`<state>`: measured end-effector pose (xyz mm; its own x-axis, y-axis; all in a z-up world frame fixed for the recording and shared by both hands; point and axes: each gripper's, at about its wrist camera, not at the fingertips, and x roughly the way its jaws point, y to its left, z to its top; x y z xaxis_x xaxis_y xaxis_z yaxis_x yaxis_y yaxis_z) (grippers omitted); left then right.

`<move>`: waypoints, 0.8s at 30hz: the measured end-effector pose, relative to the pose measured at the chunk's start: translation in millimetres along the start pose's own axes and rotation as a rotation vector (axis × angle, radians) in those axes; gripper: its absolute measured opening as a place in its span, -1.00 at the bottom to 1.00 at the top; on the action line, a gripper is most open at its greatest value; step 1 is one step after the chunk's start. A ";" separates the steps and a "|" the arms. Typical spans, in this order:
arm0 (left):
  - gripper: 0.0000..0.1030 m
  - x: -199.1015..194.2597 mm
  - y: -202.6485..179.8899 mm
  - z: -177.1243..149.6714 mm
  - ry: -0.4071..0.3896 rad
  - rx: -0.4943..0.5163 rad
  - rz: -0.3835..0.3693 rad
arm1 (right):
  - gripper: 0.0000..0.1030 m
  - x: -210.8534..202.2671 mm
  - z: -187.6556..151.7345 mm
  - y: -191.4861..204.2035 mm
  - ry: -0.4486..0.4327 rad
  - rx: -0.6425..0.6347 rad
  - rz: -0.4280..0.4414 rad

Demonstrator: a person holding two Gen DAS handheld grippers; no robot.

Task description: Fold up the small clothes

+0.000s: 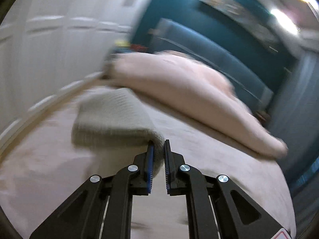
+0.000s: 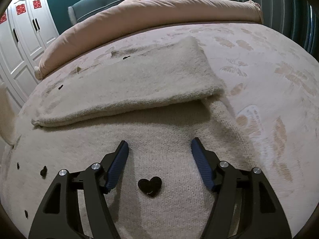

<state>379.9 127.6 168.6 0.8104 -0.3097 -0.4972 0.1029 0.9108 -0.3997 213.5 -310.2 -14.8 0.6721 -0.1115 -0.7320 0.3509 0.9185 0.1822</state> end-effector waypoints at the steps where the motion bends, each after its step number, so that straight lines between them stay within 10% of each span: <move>1: -0.87 10.4 -33.6 -12.5 0.030 0.024 -0.052 | 0.25 -0.4 0.1 -0.4 -0.001 0.003 0.005; 6: -0.81 81.2 -174.0 -130.3 0.265 0.159 -0.161 | 0.29 -1.9 0.5 -3.2 -0.005 0.020 0.037; 11: -0.61 117.1 -181.5 -226.5 0.428 0.096 -0.059 | 0.34 -3.6 1.0 -10.1 -0.012 0.056 0.095; 15: -0.12 97.2 -132.4 -219.6 0.371 -0.026 -0.013 | 0.37 -5.0 2.9 -13.2 -0.013 0.076 0.126; 24: 0.02 69.2 15.1 -150.7 0.264 -0.316 0.151 | 0.41 -16.4 49.9 2.4 -0.034 0.138 0.195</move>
<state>350.6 78.8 12.0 0.6235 -0.2759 -0.7315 -0.2206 0.8356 -0.5032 235.9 -325.1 30.4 0.7565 0.0479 -0.6523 0.2967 0.8636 0.4075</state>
